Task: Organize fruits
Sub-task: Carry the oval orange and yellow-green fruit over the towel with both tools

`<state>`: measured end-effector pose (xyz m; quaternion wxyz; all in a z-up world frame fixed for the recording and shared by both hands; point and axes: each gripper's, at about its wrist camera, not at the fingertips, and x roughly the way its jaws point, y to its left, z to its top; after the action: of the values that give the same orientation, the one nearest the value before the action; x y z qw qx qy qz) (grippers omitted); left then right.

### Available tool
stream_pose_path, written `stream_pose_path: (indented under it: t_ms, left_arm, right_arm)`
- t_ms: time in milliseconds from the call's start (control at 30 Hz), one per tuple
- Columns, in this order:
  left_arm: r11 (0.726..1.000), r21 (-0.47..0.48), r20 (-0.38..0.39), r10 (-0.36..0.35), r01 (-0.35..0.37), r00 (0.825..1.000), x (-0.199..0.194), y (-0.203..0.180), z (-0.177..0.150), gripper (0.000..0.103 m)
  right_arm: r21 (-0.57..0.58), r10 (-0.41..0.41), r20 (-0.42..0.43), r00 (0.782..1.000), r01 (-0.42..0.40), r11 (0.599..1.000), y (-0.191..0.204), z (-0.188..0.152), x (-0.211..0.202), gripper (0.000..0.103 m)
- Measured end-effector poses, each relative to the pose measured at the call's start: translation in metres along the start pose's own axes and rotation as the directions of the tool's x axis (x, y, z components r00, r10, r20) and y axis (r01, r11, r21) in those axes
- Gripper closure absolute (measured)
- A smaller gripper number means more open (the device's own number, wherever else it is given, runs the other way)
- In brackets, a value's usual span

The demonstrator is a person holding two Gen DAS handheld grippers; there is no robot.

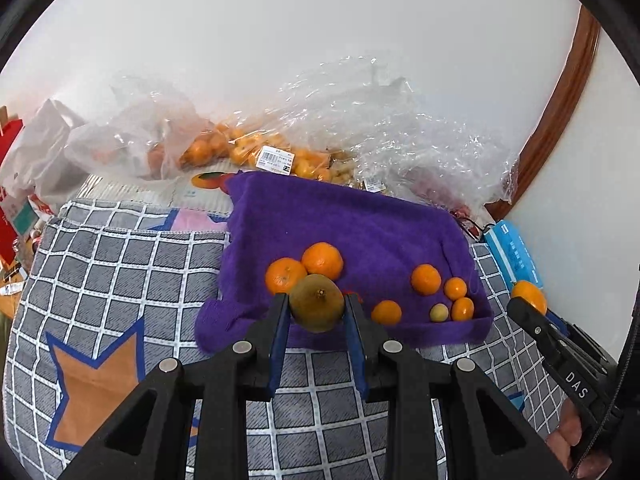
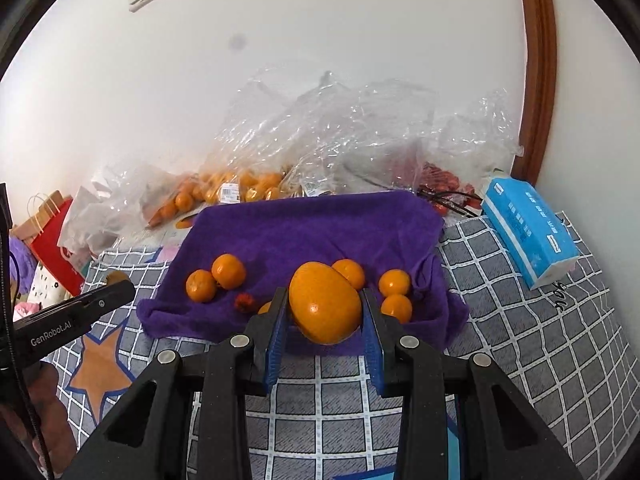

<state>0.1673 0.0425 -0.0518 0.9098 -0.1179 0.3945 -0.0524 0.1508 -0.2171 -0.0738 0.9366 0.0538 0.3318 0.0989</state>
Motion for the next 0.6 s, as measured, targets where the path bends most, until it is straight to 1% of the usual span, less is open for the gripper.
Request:
stream_pose_path:
  t_ms: [400,600]
  left_arm:
    - [1.0,0.004,-0.018,-0.01,0.01,1.0,0.02,-0.006,0.009,0.077]
    - [1.0,-0.024,-0.017,0.002,-0.003,1.0,0.028,0.008,0.017,0.077]
  right_arm:
    - [0.012,-0.002,-0.023,1.0,0.003,1.0,-0.008,0.006,0.02,0.068]
    - [0.017,-0.016,-0.027,1.0,0.016,1.0,-0.014,0.01,0.028,0.068]
